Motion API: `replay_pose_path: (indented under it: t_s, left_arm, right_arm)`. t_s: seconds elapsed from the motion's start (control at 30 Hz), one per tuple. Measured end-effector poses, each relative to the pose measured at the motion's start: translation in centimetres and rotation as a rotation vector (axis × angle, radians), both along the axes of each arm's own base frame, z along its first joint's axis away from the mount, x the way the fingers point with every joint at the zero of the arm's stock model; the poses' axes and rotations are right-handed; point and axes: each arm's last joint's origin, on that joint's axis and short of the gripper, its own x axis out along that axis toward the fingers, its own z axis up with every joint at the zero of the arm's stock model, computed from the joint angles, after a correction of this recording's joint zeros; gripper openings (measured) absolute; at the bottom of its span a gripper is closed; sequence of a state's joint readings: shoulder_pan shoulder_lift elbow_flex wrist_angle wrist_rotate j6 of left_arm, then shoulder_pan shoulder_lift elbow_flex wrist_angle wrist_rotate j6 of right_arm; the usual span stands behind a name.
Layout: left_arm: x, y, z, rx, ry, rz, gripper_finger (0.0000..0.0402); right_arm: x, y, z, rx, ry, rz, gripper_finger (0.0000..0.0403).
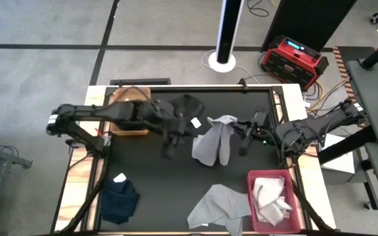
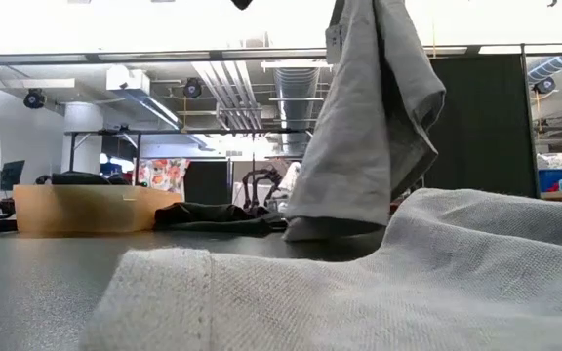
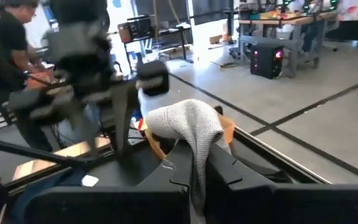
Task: Sort towels by color in basket
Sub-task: Put the top gray towel into the pink bin
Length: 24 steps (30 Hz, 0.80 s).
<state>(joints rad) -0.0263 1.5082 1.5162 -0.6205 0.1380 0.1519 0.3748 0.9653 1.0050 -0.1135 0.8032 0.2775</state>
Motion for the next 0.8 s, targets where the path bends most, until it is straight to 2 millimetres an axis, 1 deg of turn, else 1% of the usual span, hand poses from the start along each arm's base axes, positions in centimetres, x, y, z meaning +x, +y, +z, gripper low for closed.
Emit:
replay_pose_path:
  t_s: [0.1, 0.2, 0.27, 0.37, 0.47, 0.63, 0.8]
  left_arm:
    - [2.0, -1.1, -1.4, 0.058, -0.015, 0.038, 0.0194]
    - [3.8, -2.1, -3.1, 0.184, -0.017, 0.151, 0.025]
    - [4.8, -2.5, -4.0, 0.247, -0.028, 0.219, 0.0278]
    - [6.3, -2.8, -4.9, 0.238, -0.075, 0.226, 0.0307]
    - [7.4, -2.9, -5.2, 0.209, -0.144, 0.275, 0.0316]
    - [8.7, -2.7, -5.5, 0.175, -0.243, 0.417, 0.0312]
    - [9.5, -2.0, -6.3, 0.244, -0.28, 0.591, 0.0299]
  right_arm:
    - [0.1, -0.1, -0.1, -0.003, -0.004, -0.076, 0.0009]
    - [0.3, -0.2, -0.2, -0.012, -0.008, -0.145, 0.0009]
    - [0.5, -0.1, -0.3, -0.013, -0.019, -0.174, 0.0009]
    - [0.9, -0.1, -0.2, -0.028, -0.03, -0.208, 0.0009]
    - [0.9, -0.1, 0.0, -0.043, -0.042, -0.215, 0.0009]
    - [0.9, -0.1, 0.2, -0.047, -0.052, -0.214, 0.0009]
    - [1.1, 0.0, 0.3, -0.053, -0.06, -0.211, 0.0009]
